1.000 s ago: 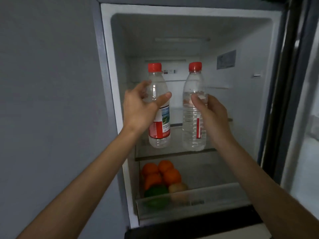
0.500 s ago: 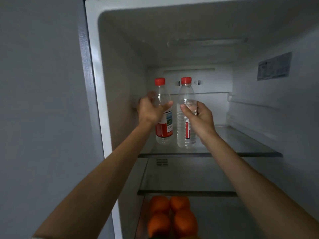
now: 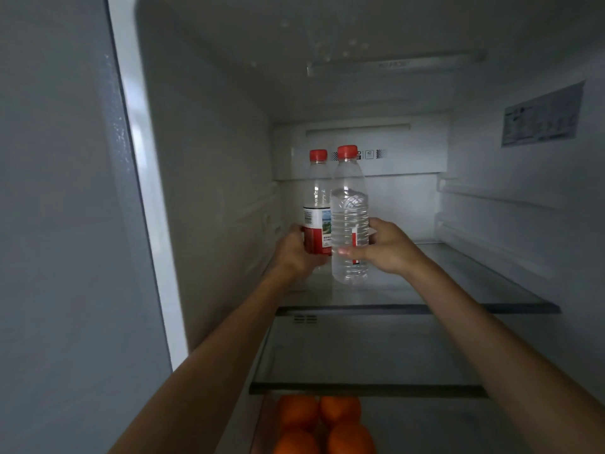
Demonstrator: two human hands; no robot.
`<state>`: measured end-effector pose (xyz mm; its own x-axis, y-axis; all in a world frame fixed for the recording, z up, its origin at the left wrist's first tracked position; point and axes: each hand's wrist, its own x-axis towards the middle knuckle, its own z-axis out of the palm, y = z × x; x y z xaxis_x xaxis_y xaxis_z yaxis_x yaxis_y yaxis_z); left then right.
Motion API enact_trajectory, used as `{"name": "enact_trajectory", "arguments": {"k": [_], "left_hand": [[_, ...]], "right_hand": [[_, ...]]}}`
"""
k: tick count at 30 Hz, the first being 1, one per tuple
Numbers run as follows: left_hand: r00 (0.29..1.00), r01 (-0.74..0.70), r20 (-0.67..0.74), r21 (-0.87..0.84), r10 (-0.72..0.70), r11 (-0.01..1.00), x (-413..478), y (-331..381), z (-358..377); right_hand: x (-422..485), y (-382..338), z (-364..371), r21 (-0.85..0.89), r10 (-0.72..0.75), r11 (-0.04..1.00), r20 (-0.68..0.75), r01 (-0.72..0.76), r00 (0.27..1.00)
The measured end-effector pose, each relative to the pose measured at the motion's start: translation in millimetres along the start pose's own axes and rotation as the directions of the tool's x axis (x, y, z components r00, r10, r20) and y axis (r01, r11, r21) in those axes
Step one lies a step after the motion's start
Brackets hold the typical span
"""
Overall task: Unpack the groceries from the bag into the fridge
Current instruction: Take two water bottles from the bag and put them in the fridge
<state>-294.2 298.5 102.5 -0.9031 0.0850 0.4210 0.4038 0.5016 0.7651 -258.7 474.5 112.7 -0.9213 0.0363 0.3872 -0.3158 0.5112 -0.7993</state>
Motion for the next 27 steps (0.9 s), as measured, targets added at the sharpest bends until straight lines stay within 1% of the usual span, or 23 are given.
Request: {"name": "enact_trajectory", "arguments": {"k": [2,4,6,8,12,16,20,22,24,27], "left_hand": [[0.999,0.030,-0.026,0.019,-0.030,0.999,5.1,-6.4,7.1],[0.997,0.058,-0.052,0.066,-0.055,0.996,14.2,-8.1,10.2],[0.996,0.063,-0.068,0.117,-0.055,0.991,24.0,-8.7,11.9],[0.996,0.066,-0.077,0.144,-0.055,0.987,30.2,-9.8,12.3],[0.992,0.083,-0.108,0.139,-0.069,0.987,38.0,-15.5,16.8],[0.992,0.089,-0.107,0.145,-0.073,0.985,42.8,-15.5,20.1],[0.990,0.086,-0.124,0.160,-0.066,0.983,35.8,-7.2,19.1],[0.986,0.059,-0.165,0.183,-0.029,0.981,29.8,2.5,16.9],[0.979,0.016,-0.200,0.255,0.036,0.967,20.4,13.3,14.5],[0.980,-0.047,-0.163,0.372,0.116,0.927,1.4,31.7,10.5]], "right_hand": [[11.5,2.4,0.2,-0.095,-0.002,0.996,-0.009,0.001,1.000],[24.5,8.6,4.9,-0.209,-0.004,0.978,-0.071,-0.011,0.997],[35.7,15.1,9.0,-0.252,0.007,0.967,-0.141,-0.043,0.990],[43.6,18.8,11.8,-0.233,0.034,0.970,-0.179,-0.075,0.983],[60.4,24.4,15.1,-0.234,0.081,0.964,-0.202,-0.128,0.976],[70.9,23.9,16.3,-0.215,0.101,0.967,-0.177,-0.138,0.979],[57.0,18.4,17.5,-0.180,0.102,0.975,-0.146,-0.128,0.984],[46.4,16.0,14.0,-0.214,0.096,0.969,-0.146,-0.126,0.985],[30.5,9.3,7.9,-0.291,0.089,0.949,-0.131,-0.124,0.987],[2.9,-6.0,-4.5,-0.374,0.063,0.920,-0.156,-0.118,0.986]]}}
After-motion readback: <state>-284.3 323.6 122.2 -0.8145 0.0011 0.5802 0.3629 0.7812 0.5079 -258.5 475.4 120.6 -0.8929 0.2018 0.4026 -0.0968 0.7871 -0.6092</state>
